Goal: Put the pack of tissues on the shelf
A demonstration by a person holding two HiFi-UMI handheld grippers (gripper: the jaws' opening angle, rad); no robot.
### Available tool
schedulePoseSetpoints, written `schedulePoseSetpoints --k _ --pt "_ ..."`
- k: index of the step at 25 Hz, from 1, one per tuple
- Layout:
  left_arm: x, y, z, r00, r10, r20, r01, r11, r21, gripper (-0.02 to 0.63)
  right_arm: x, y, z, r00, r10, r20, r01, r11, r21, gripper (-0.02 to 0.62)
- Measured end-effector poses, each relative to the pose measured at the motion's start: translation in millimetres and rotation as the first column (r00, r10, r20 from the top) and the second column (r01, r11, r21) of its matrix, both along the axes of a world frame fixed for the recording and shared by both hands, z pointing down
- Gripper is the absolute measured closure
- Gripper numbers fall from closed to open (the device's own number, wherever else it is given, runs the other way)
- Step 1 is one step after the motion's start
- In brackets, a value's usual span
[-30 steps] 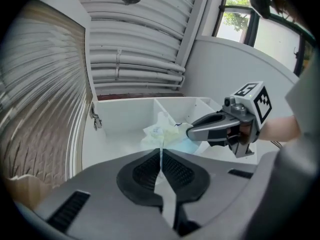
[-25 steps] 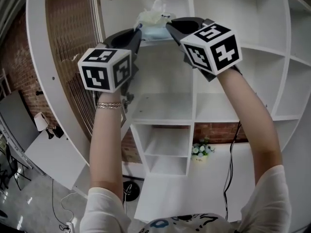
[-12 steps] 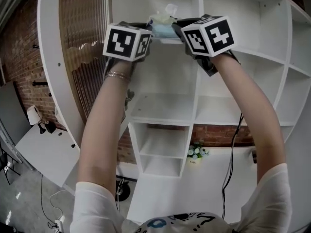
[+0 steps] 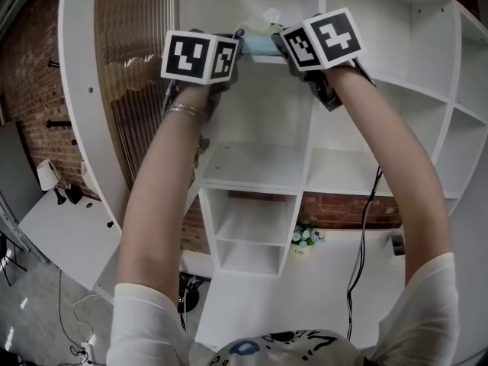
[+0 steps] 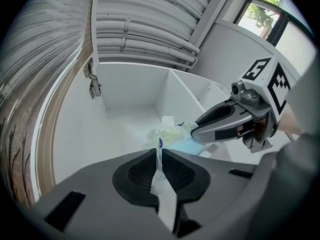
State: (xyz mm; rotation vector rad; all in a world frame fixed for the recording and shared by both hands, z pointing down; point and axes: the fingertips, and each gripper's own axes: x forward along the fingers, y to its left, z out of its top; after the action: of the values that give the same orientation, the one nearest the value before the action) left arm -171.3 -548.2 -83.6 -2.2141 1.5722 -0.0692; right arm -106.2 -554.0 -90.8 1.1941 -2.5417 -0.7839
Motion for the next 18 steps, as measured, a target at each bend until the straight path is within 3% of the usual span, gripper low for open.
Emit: schedulePoseSetpoints --k 3,6,9,13,18 --pt "-3 -1 2 1.000 -0.012 -0.026 0.013 1.000 0.022 0.574 -2 1 1 1.000 -0.012 0.006 0.012 1.000 -0.015 0.460" --pt "-9 -2 2 0.998 -0.062 -0.030 0.063 0.997 0.042 0.473 0 -2 3 0.999 0.037 -0.004 -0.037 0.999 0.006 0.456" --pt "-10 1 3 0.996 -0.082 -0.022 0.083 0.995 0.058 0.436 4 -4 2 0.998 0.069 0.005 -0.069 0.997 0.039 0.457" --pt "-9 14 -1 0.996 -0.086 -0.018 0.087 0.990 0.110 0.433 8 6 -2 0.996 0.011 0.092 -0.016 0.999 0.050 0.457" --pt "-6 29 -7 0.997 -0.075 -0.024 0.078 0.985 0.151 0.433 13 15 -6 0.994 0.008 0.109 -0.016 0.997 0.074 0.457"
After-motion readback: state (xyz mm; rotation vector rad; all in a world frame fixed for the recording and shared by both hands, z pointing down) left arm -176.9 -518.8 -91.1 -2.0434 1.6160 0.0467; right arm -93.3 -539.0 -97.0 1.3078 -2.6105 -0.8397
